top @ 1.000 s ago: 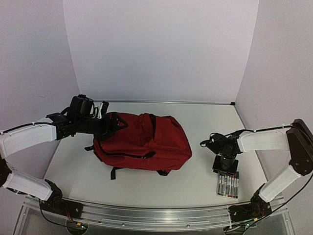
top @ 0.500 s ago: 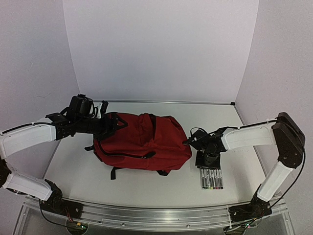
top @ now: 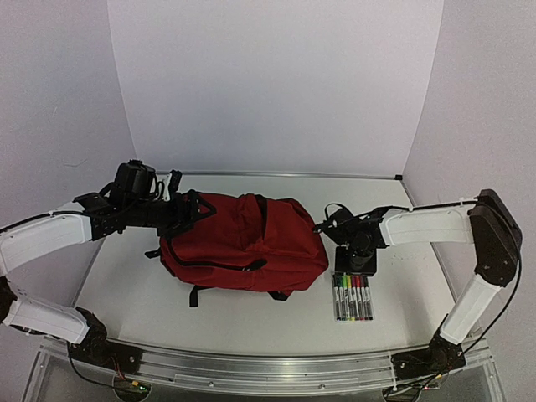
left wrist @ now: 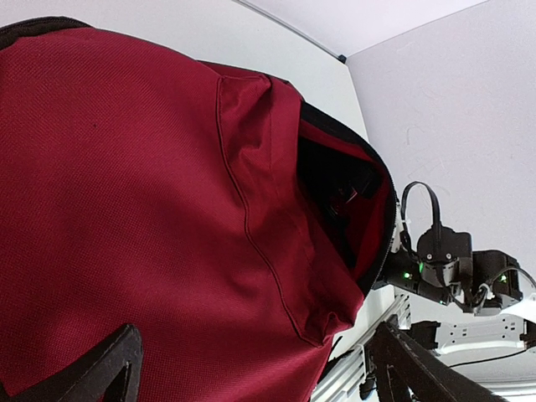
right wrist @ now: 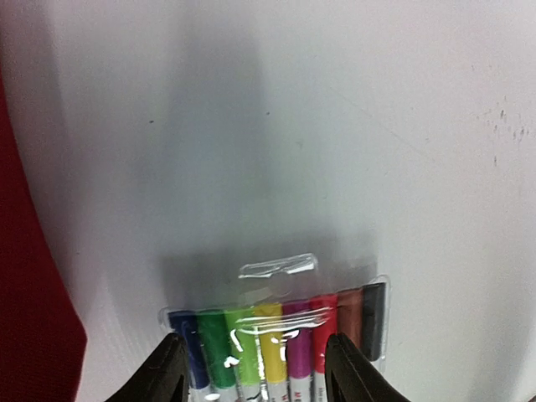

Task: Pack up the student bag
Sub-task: Adjust the stationery at the center of the board.

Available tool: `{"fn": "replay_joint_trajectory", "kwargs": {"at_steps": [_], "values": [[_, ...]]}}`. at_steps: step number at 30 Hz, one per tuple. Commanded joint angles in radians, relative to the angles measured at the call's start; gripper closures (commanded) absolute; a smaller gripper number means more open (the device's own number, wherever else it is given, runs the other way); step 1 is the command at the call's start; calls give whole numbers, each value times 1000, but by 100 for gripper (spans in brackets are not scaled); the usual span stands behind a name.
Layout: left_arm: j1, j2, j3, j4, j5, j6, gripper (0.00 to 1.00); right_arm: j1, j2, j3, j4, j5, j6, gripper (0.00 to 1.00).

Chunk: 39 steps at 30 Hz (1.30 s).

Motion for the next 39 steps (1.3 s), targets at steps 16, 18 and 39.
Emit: {"fn": "replay_joint_trajectory", "kwargs": {"at_steps": [16, 18, 39], "values": [[6, -35, -14, 9, -6, -17, 4, -202, 87, 114, 26, -254, -485, 50], [6, -35, -13, 6, -6, -16, 4, -206, 109, 115, 27, -281, -494, 53], [6, -34, -7, -10, -12, -14, 4, -229, 160, 85, 48, -324, -498, 77]]}}
